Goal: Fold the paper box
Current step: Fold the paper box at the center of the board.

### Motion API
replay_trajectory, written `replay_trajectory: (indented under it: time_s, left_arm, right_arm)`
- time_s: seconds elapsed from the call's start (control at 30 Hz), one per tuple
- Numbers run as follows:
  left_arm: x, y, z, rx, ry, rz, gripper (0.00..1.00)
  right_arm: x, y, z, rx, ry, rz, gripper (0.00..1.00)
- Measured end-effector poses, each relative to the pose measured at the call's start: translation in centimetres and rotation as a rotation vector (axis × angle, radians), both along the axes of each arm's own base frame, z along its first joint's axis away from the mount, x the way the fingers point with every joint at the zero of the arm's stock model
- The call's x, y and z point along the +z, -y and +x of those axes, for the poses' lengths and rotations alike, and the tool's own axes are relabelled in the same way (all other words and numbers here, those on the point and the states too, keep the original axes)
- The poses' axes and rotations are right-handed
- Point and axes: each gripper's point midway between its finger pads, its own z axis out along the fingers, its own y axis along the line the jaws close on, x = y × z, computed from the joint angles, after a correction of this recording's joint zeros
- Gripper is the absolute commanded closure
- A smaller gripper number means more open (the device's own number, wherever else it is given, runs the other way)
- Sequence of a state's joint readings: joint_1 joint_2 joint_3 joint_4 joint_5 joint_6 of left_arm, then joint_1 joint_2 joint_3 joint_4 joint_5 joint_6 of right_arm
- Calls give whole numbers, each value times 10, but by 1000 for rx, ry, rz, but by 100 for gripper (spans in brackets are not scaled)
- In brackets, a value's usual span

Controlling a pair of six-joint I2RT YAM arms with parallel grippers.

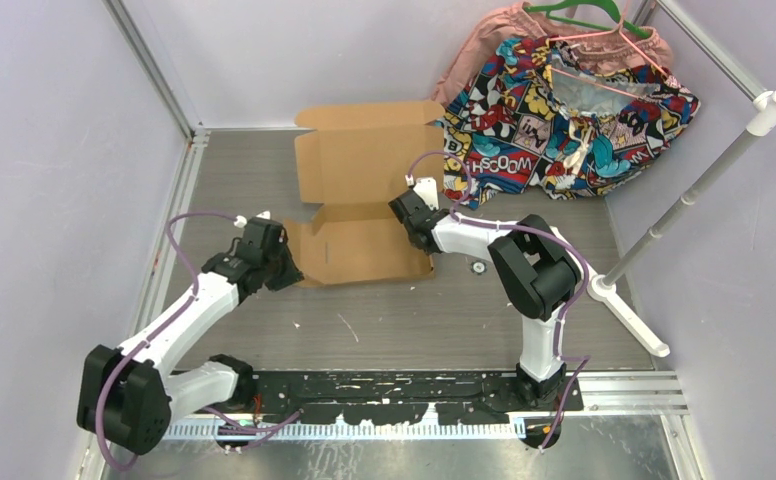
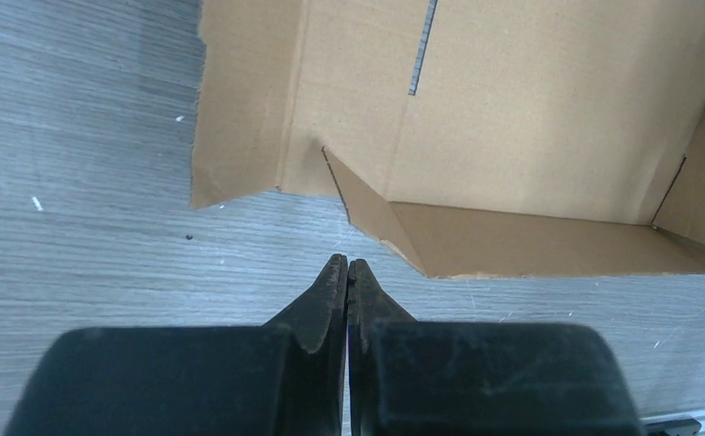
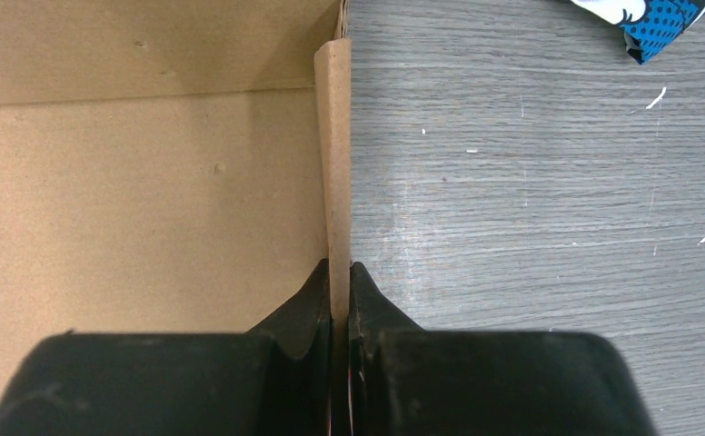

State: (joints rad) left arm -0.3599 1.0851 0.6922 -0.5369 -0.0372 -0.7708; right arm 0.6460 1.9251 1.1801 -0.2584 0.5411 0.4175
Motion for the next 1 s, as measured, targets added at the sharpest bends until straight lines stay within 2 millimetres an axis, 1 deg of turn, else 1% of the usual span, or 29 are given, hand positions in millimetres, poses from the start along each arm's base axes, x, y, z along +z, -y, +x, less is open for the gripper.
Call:
replay_trajectory:
  time_s: [0.07,0.2,0.43,0.53,0.8,0.83,0.87,1.0]
  left_arm:
    - [-4,4,2,-2,-5,4,100]
    - [-20,10,7,0,-37,21,100]
    - [-40,12,21,26,-53,52,100]
    - [-45,12,25,32,-57,62,100]
    - [-39,23,52,28,-4,41,99]
    - [-37,24,54,25,2,38,96]
    - [-35,25,55,22,6,38,89]
    - [-16,22,58,14,44,50,83]
  right_arm:
    - [0,0,0,0,0,0,99]
    - [0,0,0,0,0,0,99]
    - [0,0,0,0,0,1,99]
    - [0,0,0,0,0,1,99]
    - [0,0,0,2,3,6,99]
    - [0,0,0,2,2,6,99]
    - [0,0,0,2,2,6,99]
    - [0,0,0,2,2,6,99]
